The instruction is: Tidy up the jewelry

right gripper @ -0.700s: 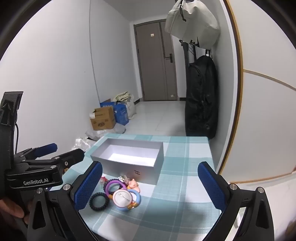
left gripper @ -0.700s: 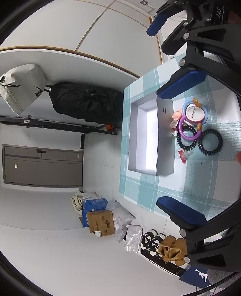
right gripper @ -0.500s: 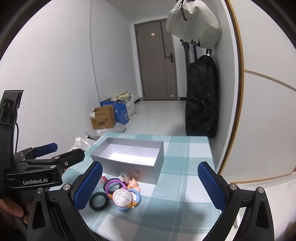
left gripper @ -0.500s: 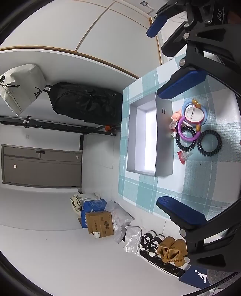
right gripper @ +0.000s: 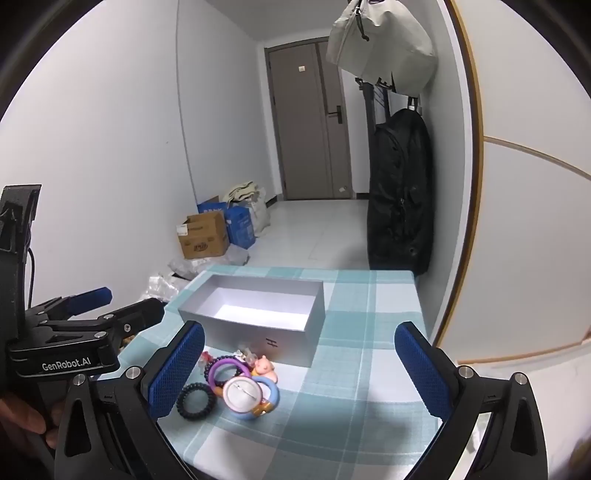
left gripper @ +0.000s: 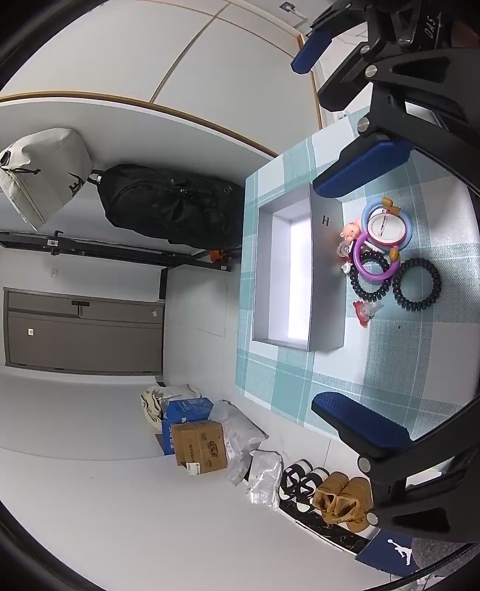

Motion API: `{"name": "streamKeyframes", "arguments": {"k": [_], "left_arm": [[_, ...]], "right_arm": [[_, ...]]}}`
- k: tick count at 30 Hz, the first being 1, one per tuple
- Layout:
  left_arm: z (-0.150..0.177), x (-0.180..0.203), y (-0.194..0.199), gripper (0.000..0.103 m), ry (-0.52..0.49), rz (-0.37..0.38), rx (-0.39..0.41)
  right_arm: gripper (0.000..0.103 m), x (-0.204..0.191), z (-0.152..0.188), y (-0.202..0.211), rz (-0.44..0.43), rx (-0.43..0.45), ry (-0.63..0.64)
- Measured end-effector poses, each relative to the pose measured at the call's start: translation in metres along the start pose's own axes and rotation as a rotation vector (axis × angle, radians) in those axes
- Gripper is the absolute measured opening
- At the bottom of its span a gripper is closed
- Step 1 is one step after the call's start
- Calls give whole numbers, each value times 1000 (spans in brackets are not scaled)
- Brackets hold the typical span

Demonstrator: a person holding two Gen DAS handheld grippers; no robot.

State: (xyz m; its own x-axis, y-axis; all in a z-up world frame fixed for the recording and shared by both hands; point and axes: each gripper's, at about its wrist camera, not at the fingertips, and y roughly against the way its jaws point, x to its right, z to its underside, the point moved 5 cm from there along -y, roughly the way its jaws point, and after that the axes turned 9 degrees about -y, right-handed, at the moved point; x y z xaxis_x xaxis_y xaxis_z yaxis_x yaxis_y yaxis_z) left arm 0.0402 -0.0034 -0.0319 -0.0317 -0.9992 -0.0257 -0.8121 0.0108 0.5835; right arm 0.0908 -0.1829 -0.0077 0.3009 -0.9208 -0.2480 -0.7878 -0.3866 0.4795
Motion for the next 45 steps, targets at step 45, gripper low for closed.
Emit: {"name": "streamKeyframes", "arguments": {"k": [45], "left_arm": [[2,-3,-3,102,-2,1,-19]], "right_arm": [[103,5,-2,2,-7,7,-32]]}}
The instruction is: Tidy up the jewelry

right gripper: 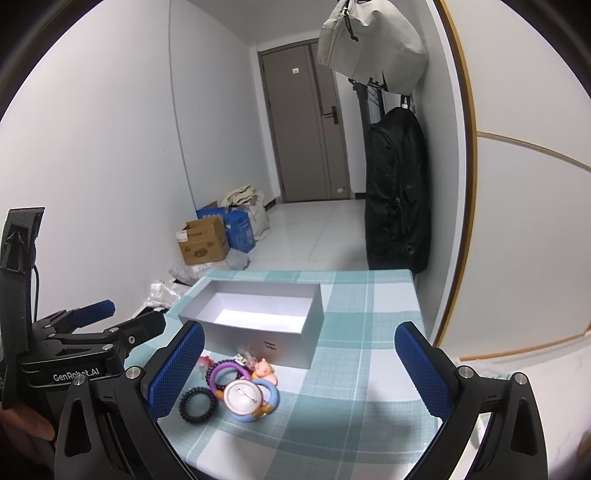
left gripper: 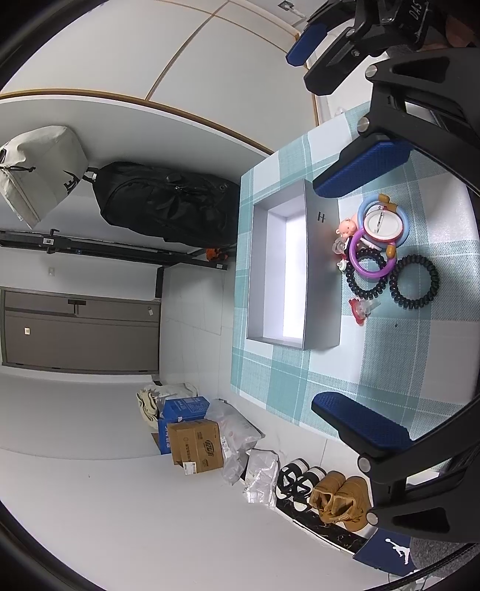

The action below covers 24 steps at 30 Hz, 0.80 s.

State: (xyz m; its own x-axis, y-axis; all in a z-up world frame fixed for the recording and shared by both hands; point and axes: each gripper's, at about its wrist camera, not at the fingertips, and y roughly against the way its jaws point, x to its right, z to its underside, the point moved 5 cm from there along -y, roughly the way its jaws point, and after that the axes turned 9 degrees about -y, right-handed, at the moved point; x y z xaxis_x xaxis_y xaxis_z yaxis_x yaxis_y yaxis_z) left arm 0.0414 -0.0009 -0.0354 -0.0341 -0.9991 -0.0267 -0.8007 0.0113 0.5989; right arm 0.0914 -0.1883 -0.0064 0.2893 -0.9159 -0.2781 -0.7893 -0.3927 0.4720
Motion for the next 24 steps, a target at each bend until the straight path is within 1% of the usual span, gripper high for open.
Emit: {"name": "streamKeyframes", "arguments": {"k": [14,21,24], "left_arm": [[2,1,-3,102,0,8,-8],[6,-1,-13,102,-1,50,-42],[10,-3,-18,102,10,90,-71]], "right_arm": [[103,1,1,-3,4,-9,-2],[103,5,2,-12,25,-34,-18],[103,6,3,-15,32,-50,-25]]}}
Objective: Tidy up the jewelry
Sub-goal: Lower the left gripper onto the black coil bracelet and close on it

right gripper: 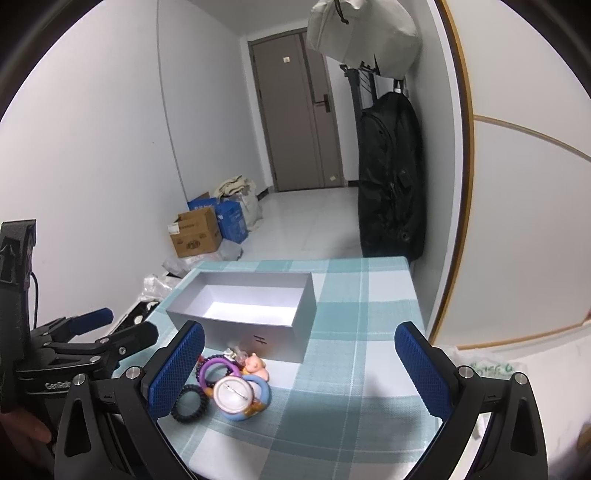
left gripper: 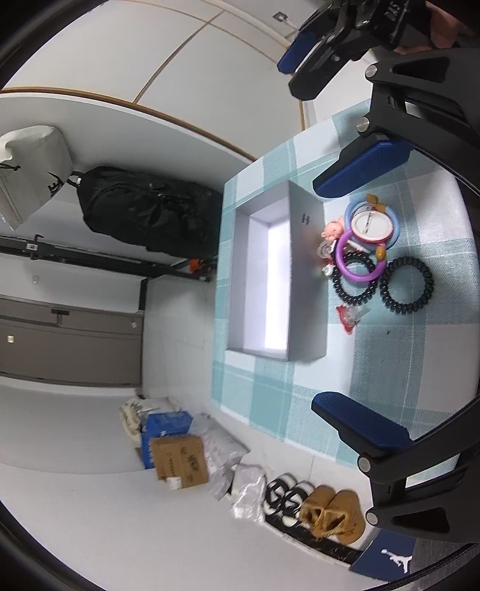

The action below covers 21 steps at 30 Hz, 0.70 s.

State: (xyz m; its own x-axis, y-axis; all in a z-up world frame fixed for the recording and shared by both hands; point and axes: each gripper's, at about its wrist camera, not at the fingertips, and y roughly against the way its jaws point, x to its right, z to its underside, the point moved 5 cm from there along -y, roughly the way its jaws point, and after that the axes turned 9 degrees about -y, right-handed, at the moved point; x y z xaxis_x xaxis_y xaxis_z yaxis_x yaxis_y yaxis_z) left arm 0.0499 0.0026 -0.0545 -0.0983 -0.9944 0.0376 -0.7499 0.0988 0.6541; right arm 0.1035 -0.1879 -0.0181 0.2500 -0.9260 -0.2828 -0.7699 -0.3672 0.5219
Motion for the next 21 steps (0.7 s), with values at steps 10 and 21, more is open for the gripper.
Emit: {"name": "streamKeyframes", "arguments": {"k": [10,21], "left_arm": [[32,0,-24,99,-25,94,-174],[60,2,-44,88,-62,160,-342]], "right_arm": [[103,9,2,-17,-1,-72,-39],[103,14,2,-37,-4,-128,-58]]}}
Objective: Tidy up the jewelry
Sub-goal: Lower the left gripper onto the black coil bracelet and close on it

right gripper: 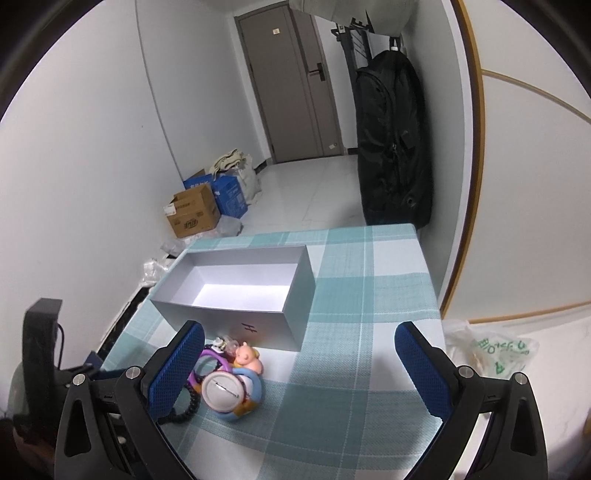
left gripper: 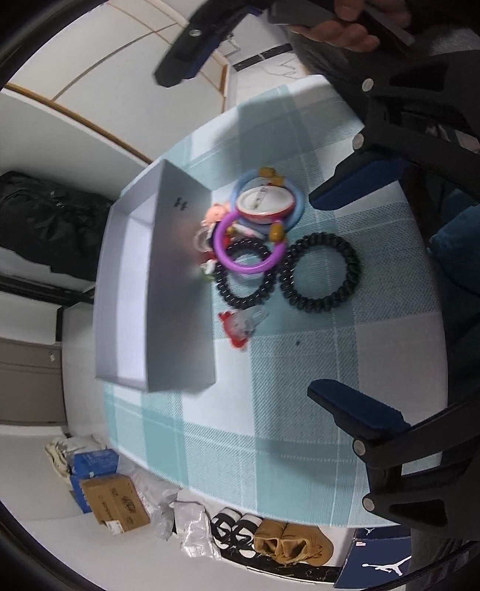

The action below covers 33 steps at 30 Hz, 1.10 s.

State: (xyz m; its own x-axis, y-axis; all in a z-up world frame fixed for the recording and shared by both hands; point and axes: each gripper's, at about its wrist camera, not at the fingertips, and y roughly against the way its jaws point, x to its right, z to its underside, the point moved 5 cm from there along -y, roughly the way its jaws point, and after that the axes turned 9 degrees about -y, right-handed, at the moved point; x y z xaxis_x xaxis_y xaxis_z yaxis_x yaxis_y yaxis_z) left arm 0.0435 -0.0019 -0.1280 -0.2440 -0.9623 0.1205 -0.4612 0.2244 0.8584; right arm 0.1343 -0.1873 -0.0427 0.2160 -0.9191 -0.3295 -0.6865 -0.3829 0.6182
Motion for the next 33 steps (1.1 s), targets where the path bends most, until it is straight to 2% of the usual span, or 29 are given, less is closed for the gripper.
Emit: {"name": "streamKeyframes", "arguments": {"k": [4,7,9,12,16,20,26,33], "left_arm": [[1,7,-7,82,-31,3,-35],[-1,10,-10,77,-80,-39,-35],[-2,14,-10,69,-106,-65,-34],[-3,17,-10,48,-145,-95,-33],[-2,17,-7,37,-149,-85,-33],[-2,9,-6,33,-106,-35,-34],[-7,5,0,30,-59,19,-12],[-13,-6,13,30,26,76,38]], "right_arm": [[103,2,0,-2,-4,-9,-7],[103,3,2,-2,-2,-17,-8],[103,4,2,-3,0,-24,-11],[103,6,4,-4,0,-38,-22],[103,6,7,-6,-5,-63,-30],[103,3,13,-9,-22,-100,-25],[102,-12,28,-14,-108,-172,-6],[77,-40,53,-33,-172,-289,86]]}}
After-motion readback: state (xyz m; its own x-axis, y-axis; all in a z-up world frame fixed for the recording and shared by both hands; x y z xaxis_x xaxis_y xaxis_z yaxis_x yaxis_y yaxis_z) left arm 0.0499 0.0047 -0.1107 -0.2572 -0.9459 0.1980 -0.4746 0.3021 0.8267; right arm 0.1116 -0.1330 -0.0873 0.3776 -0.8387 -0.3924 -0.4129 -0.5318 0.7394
